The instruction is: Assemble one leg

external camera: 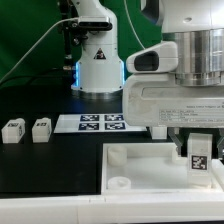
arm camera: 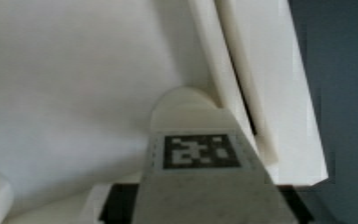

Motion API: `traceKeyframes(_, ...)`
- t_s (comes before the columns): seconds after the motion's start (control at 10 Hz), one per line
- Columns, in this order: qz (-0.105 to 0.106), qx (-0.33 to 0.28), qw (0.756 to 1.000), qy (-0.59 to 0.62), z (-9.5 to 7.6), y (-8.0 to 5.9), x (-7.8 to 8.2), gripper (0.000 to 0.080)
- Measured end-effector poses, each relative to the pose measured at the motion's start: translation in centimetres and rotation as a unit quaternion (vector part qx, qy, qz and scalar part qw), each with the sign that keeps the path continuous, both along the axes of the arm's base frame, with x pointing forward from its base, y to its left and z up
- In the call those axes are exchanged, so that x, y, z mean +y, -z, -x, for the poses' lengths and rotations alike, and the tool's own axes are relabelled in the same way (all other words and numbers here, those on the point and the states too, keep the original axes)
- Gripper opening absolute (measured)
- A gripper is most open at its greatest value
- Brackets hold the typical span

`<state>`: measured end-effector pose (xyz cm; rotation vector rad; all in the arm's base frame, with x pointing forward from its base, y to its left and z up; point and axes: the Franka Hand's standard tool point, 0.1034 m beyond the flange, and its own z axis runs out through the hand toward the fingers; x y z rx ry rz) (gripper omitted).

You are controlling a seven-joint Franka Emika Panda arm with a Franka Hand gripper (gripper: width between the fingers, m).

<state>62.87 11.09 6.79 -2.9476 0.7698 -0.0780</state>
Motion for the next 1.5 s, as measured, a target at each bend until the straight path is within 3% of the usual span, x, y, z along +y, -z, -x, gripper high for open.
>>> traceKeyframes(0.3, -0.027, 0.015, 0.976, 0.217, -0.11, 0.12, 0.42, 0.0289)
traceKeyframes(0.7, -0.078, 0.046, 0.859, 0.503, -0.02, 0.26, 0.67, 0.0291)
traceKeyframes(0.9, -0.086, 0.052, 0.821, 0.563, -0.09, 0.26, 0.75, 0.0291)
traceKeyframes(1.1, -0.084, 0.049, 0.840, 0.534, -0.08, 0.27, 0.75, 0.0291)
traceKeyframes(1.2, -0.084, 0.049, 0.840, 0.534, -0.07, 0.27, 0.77, 0.0477)
traceKeyframes(1.3, -0.083, 0.047, 0.846, 0.524, -0.07, 0.27, 0.76, 0.0596)
traceKeyframes(1.5, -0.068, 0.026, 0.929, 0.363, -0.06, 0.28, 0.80, 0.0640)
